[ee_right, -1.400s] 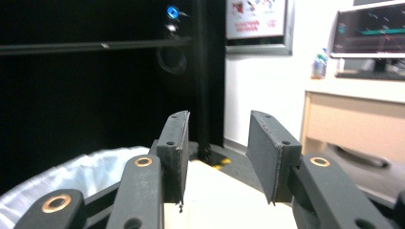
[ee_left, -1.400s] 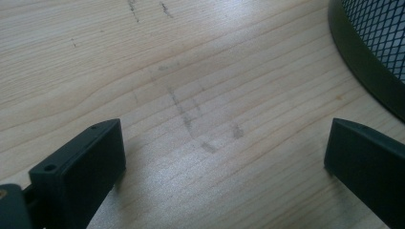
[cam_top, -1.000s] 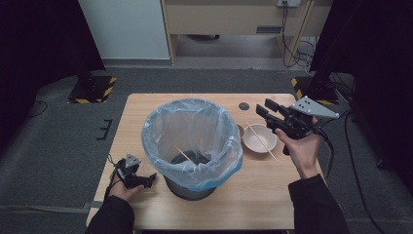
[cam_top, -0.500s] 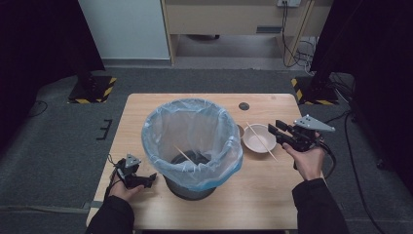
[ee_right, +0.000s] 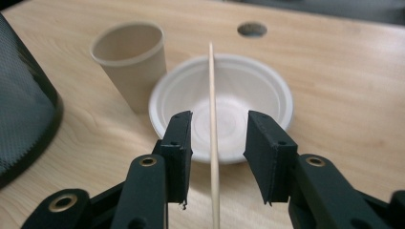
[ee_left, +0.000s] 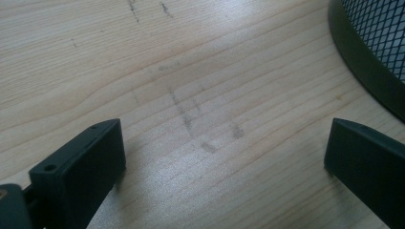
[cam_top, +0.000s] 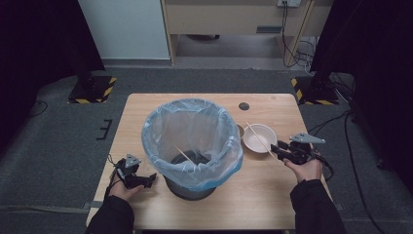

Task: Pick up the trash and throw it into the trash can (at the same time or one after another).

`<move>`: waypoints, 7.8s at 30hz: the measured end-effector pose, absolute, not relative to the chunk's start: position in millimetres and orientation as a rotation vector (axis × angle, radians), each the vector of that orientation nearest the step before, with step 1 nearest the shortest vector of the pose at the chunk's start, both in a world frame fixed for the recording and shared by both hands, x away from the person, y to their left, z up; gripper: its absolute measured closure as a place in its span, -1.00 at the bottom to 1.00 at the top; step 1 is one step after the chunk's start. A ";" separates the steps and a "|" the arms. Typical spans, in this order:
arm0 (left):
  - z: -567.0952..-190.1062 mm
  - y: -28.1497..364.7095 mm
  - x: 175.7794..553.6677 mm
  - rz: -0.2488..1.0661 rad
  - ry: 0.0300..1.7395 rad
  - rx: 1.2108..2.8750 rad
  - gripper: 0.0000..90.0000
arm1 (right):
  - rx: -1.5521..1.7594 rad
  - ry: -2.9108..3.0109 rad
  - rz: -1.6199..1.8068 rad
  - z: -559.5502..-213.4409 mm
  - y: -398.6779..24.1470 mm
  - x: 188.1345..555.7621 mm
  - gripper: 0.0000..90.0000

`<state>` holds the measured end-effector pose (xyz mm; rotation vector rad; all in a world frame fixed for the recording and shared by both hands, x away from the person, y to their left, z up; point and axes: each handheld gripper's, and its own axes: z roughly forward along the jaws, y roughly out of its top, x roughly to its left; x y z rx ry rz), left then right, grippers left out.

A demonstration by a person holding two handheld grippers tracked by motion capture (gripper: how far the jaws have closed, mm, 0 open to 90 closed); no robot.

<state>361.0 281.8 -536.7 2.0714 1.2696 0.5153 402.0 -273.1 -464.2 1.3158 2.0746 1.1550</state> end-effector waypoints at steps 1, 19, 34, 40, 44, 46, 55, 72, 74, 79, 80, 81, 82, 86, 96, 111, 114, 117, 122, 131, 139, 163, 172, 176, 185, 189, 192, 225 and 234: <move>-536.7 281.8 361.0 0.515 1.270 2.071 -1.00 | 1.316 2.075 1.155 -464.2 -273.1 402.0 0.39; -536.7 281.8 361.0 0.516 1.270 2.071 -1.00 | 1.393 2.238 0.994 -493.5 -271.6 407.7 0.62; -536.7 281.8 361.0 0.516 1.270 2.071 -1.00 | 1.421 2.254 0.983 -491.0 -273.8 407.9 0.91; -536.7 281.8 361.0 0.516 1.270 2.071 -1.00 | 1.423 2.235 1.012 -485.0 -274.4 406.9 0.91; -536.7 281.8 361.0 0.516 1.270 2.071 -1.00 | 1.409 2.207 1.048 -478.5 -276.7 405.9 0.91; -536.7 281.8 361.0 0.516 1.270 2.071 -1.00 | 1.407 2.187 1.073 -473.6 -278.4 404.9 0.91; -536.7 281.8 361.0 0.515 1.270 2.071 -1.00 | 1.353 2.054 1.202 -446.9 -286.0 400.0 0.91; -536.7 281.8 361.0 0.516 1.270 2.072 -1.00 | 1.225 1.826 1.483 -390.6 -291.5 382.9 0.91; -536.7 281.8 361.0 0.515 1.270 2.071 -1.00 | 1.202 1.810 1.509 -384.0 -289.6 380.3 0.91; -536.7 281.8 361.0 0.515 1.270 2.072 -1.00 | 1.137 1.773 1.576 -367.9 -283.0 373.7 0.91; -536.7 281.8 361.0 0.515 1.270 2.072 -1.00 | 1.125 1.765 1.589 -364.5 -281.6 372.3 0.92; -536.7 281.8 361.0 0.515 1.270 2.071 -1.00 | 1.098 1.751 1.626 -356.6 -278.6 368.9 0.91; -536.7 281.8 361.0 0.515 1.270 2.071 -1.00 | 1.098 1.751 1.626 -356.6 -278.6 368.9 0.91; -536.7 281.8 361.0 0.515 1.270 2.071 -1.00 | 1.038 1.728 1.673 -342.2 -273.2 363.2 0.92; -536.7 281.8 361.0 0.515 1.270 2.071 -1.00 | 0.889 1.713 1.792 -306.8 -244.1 349.9 0.91; -536.7 281.8 361.0 0.515 1.269 2.072 -1.00 | 0.748 1.750 1.885 -279.2 -190.0 347.2 0.91; -536.7 281.8 361.0 0.515 1.269 2.072 -1.00 | 0.723 1.772 1.891 -277.0 -178.3 347.6 0.91; -536.7 281.8 361.0 0.515 1.269 2.071 -1.00 | 0.709 1.785 1.908 -275.8 -167.5 347.7 0.91; -536.7 281.9 361.0 0.515 1.269 2.072 -1.00 | 0.687 1.830 1.921 -276.1 -147.7 346.5 0.91; -536.7 281.8 361.1 0.515 1.269 2.072 -1.00 | 0.667 1.872 1.938 -276.8 -130.8 345.5 0.91; -536.7 281.9 361.1 0.514 1.268 2.072 -1.00 | 0.637 1.978 1.927 -285.9 -115.2 347.1 0.71; -536.7 281.8 361.1 0.515 1.268 2.072 -1.00 | 0.734 1.751 1.823 -249.8 -191.9 344.6 0.15; -536.7 281.8 361.1 0.515 1.268 2.072 -1.00 | 0.956 1.690 1.685 -301.6 -240.4 367.4 0.01; -536.7 281.8 361.1 0.515 1.268 2.072 -1.00 | 1.052 1.683 1.626 -329.4 -257.9 378.8 -0.08; -536.7 281.8 361.1 0.515 1.268 2.072 -1.00 | 1.171 1.728 1.485 -386.0 -279.8 406.3 -0.21; -536.7 281.9 361.1 0.515 1.268 2.072 -1.00 | 1.210 1.753 1.434 -410.0 -280.4 418.3 -0.28; -536.7 281.8 361.1 0.515 1.268 2.072 -1.00 | 1.227 1.777 1.384 -423.5 -278.8 427.1 -0.35; -536.7 281.9 361.1 0.515 1.268 2.072 -1.00 | 1.535 1.974 1.034 -518.6 -273.5 485.0 0.22; -536.7 281.8 361.1 0.515 1.268 2.072 -1.00 | 1.566 1.975 1.038 -514.0 -274.8 477.6 0.72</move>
